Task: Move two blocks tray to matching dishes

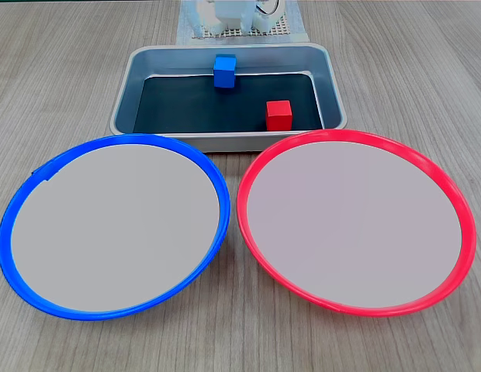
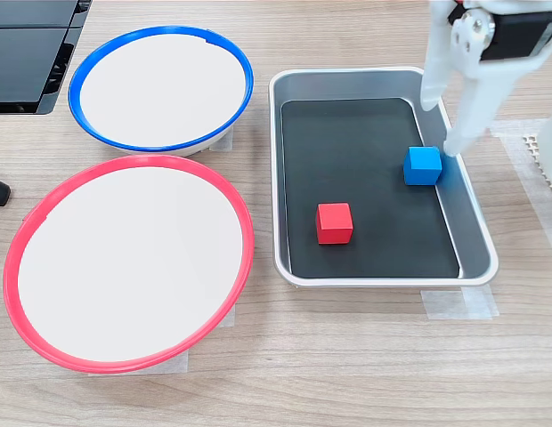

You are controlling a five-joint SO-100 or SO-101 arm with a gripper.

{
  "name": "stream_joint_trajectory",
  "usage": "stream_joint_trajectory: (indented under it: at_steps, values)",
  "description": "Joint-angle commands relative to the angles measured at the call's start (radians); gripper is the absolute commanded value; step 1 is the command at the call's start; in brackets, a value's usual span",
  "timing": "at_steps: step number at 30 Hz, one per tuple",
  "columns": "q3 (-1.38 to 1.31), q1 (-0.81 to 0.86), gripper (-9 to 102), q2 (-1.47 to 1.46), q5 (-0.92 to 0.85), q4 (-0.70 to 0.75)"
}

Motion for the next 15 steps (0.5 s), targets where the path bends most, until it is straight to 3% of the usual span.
stream_joint_trajectory:
  at_steps: [1, 11, 15]
  values:
    - [0.021, 0.035, 22, -0.034, -0.043, -0.077]
    - [0.189, 0.043, 19, -0.075, -0.041, -0.259]
    - [0.216, 0.025, 3, -0.081, -0.005, -0.293]
